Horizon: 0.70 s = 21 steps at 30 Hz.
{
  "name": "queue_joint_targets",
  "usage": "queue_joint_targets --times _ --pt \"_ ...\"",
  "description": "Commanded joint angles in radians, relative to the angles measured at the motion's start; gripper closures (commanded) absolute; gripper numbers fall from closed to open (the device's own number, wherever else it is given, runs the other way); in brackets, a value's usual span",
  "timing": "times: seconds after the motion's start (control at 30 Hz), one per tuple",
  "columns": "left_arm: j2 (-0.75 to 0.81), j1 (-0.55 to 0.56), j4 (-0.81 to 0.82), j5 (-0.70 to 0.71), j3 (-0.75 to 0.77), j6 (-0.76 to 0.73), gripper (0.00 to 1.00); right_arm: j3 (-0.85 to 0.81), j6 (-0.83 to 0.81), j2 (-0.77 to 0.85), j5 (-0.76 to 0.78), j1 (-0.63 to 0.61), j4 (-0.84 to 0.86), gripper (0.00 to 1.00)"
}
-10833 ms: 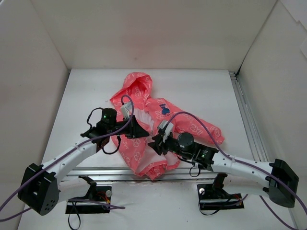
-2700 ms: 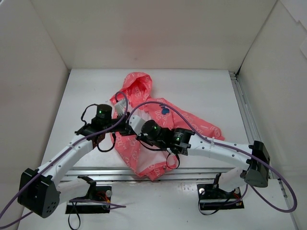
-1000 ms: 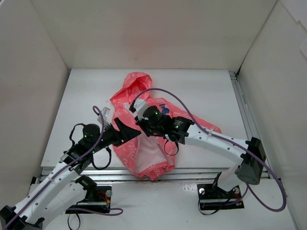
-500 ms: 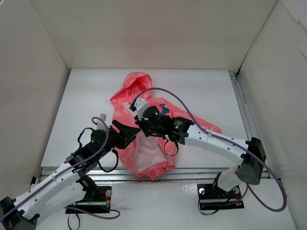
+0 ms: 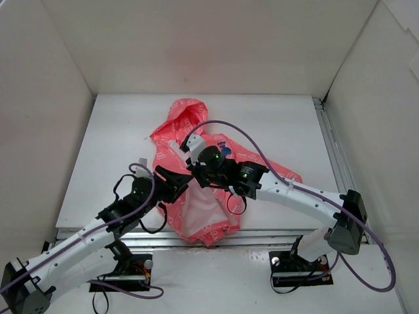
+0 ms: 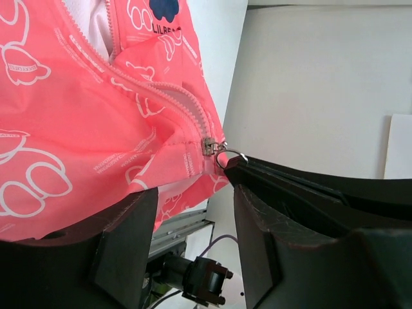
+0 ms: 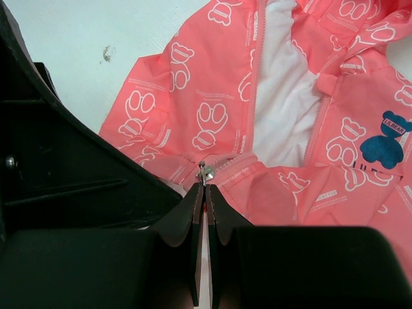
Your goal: Zip up the jacket
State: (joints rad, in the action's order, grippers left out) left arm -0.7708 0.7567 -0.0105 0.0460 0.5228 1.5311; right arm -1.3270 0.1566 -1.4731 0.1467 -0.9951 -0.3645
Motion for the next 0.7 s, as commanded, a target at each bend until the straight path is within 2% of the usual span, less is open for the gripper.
queue_joint_targets --times 0.0,0.23,0.67 --pt "-0.001 0.01 0.066 0.064 0.006 0.063 0.54 0.009 0.012 0.066 0.01 -0.001 0.078 1.0" --pt "-0.004 0.01 0.076 0.097 -0.001 0.069 0.56 0.041 0.02 0.115 0.005 -0.004 0.079 1.0" --pt "-0.035 0.01 0.136 0.092 -0.009 0.06 0.66 0.075 0.032 0.142 -0.016 -0.027 0.078 1.0"
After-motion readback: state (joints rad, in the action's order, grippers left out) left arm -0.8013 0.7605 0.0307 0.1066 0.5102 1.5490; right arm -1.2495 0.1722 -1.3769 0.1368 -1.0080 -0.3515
